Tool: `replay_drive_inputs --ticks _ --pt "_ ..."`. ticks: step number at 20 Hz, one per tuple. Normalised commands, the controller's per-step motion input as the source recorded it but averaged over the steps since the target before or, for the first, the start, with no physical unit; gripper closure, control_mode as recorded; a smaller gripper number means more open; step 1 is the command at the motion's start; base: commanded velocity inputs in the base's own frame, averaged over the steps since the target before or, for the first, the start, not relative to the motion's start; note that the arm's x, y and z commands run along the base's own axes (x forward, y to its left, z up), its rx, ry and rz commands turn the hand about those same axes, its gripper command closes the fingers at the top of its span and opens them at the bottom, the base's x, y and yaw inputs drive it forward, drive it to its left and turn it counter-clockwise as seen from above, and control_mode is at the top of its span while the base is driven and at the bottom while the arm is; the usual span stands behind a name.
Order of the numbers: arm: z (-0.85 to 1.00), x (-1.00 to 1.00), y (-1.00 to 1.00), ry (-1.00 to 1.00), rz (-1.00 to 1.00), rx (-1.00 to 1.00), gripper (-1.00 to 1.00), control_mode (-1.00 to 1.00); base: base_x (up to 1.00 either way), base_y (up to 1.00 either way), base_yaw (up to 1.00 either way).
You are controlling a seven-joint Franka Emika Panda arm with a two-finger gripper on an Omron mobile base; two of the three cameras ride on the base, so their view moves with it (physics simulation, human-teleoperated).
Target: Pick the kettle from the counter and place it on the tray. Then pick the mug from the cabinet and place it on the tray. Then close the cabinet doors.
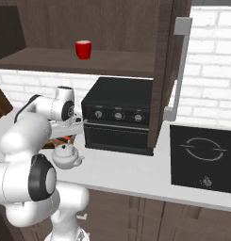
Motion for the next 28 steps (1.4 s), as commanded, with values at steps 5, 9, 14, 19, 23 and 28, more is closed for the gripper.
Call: replay_drive_inputs --ticks 5,9,14,19,23,28 --pt "-0.12 -0.01 0.02 0.00 0.11 0.00 -1.00 -1.00 0.00 0.00 0.00" --pt "-0.03 -0.01 0.01 0.00 0.06 0.00 1.00 -1.00 0.00 0.00 0.00" --pt "0.01 -0.01 0.03 0.00 0.01 0.00 1.00 -1.00 0.00 0.00 0.00" --pt "0.45 -0.16 0.50 0.00 0.06 -0.05 1.00 -1.00 0.00 0.00 0.00" --pt "0.73 -0.19 0.27 0.00 0.01 -0.03 1.00 -1.00 0.00 0.00 0.00" --pt "0.44 0.01 0.24 -0.06 -0.02 0.00 1.00 -1.00 0.00 0.00 0.00"
